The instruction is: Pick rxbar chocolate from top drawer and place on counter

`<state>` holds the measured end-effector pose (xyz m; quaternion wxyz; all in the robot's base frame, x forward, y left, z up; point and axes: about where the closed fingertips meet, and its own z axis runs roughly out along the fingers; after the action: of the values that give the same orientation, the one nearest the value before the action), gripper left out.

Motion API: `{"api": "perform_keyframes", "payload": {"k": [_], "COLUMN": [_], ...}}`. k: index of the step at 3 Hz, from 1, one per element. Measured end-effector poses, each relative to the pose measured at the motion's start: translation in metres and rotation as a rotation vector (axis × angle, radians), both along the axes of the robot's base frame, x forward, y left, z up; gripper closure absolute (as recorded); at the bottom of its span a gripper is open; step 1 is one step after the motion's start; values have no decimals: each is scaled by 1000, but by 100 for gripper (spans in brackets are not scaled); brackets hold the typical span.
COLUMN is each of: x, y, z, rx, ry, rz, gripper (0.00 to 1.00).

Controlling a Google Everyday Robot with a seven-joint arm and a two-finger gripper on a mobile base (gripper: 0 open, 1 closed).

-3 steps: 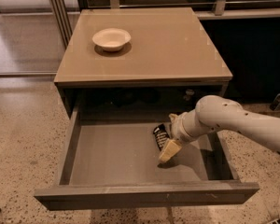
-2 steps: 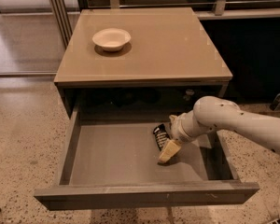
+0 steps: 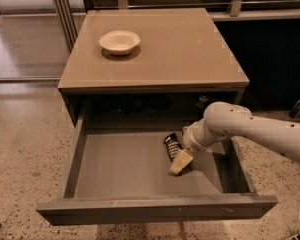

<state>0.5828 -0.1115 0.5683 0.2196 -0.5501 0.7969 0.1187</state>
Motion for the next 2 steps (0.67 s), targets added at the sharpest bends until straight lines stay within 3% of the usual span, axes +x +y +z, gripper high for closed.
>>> {"api": "perform_keyframes", "payload": {"k": [2], "x": [0], "y": [0], "z": [7], "rx": [-4], "ry": [19], "rz": [-5], "gripper": [45]}}
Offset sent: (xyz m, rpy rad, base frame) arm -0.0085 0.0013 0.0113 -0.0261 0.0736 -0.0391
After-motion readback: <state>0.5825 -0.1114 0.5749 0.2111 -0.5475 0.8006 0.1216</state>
